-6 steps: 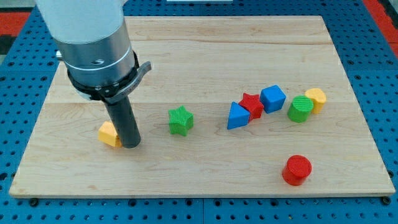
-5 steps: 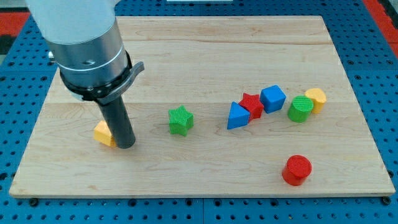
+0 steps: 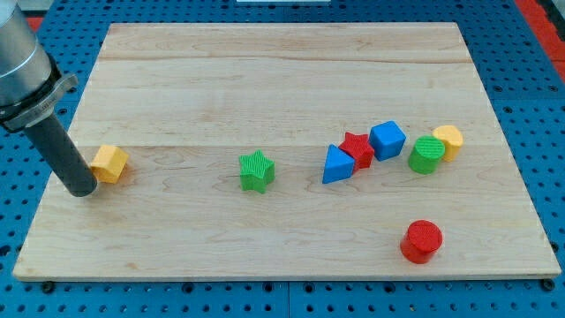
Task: Move the yellow hexagon horizontal to the green star
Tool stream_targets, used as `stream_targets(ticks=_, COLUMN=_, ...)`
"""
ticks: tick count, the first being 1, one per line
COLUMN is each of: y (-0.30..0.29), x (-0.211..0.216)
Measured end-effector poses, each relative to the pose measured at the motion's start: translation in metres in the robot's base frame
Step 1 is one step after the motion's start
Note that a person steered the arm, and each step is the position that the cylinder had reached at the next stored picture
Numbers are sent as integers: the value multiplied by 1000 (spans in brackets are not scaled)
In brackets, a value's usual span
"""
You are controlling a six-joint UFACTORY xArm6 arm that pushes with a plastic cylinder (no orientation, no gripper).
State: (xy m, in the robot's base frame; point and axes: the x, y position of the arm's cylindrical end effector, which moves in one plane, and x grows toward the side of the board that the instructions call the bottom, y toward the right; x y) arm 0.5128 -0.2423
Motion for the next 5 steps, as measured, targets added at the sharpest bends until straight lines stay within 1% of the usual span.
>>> stream_targets(ticks=3, y=0, x=1)
stream_targets(ticks=5, y=22, x=-8)
